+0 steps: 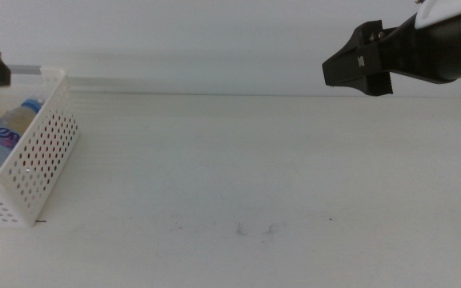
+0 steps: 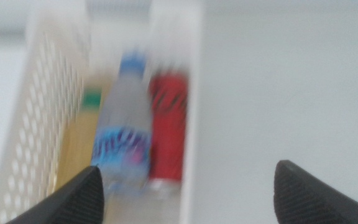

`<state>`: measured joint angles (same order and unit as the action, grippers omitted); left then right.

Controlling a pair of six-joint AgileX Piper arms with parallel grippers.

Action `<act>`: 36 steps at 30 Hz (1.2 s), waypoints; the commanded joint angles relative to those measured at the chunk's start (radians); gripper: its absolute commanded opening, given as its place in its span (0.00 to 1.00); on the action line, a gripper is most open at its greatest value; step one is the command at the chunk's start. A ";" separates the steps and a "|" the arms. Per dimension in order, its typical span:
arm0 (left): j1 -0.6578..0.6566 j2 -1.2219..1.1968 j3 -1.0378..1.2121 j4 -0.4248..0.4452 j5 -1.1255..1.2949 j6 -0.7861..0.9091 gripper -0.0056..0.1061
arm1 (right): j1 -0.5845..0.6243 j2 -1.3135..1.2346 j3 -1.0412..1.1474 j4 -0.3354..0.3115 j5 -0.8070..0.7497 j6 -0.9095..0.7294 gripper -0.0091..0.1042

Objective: Use arms to grab the bottles and put them into the dustbin to the left of the table.

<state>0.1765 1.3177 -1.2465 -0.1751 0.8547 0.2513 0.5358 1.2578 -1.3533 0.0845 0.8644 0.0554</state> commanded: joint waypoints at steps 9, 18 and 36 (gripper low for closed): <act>-0.108 -0.622 0.332 -0.308 -0.325 0.272 0.89 | 0.002 -0.006 -0.003 -0.004 -0.004 0.001 0.90; -0.108 -0.678 0.346 -0.368 -0.255 0.272 0.89 | 0.002 -0.006 -0.003 -0.003 -0.004 0.001 0.90; -0.332 -0.716 0.409 -0.073 -0.231 -0.056 0.89 | 0.002 -0.006 -0.003 -0.003 -0.004 0.001 0.90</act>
<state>-0.1181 0.6069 -0.8448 -0.3004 0.6642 0.2664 0.5358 1.2578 -1.3533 0.0845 0.8644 0.0594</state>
